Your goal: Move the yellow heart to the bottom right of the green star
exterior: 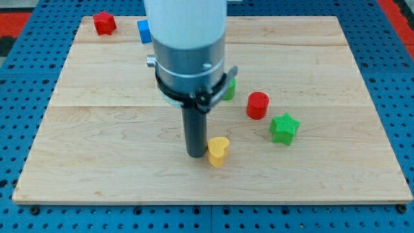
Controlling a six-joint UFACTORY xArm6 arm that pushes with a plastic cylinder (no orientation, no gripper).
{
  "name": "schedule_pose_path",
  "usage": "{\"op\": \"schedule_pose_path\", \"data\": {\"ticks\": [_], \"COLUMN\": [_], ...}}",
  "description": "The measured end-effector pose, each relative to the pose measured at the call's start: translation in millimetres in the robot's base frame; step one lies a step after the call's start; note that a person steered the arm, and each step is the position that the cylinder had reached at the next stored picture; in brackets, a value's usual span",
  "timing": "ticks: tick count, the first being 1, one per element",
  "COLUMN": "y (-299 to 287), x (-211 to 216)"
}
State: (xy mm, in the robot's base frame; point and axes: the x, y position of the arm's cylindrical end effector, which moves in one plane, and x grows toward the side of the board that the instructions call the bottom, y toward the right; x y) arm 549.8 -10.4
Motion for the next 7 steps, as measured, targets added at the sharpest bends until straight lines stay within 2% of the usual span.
{"op": "schedule_pose_path", "data": {"ticks": [1, 2, 3, 4, 5, 6, 7], "y": [54.7, 71.3, 23.5, 62.4, 125.6, 148.7, 153.3], "x": [13.3, 14.0, 2.4, -14.7, -9.8, 15.0, 22.3]}}
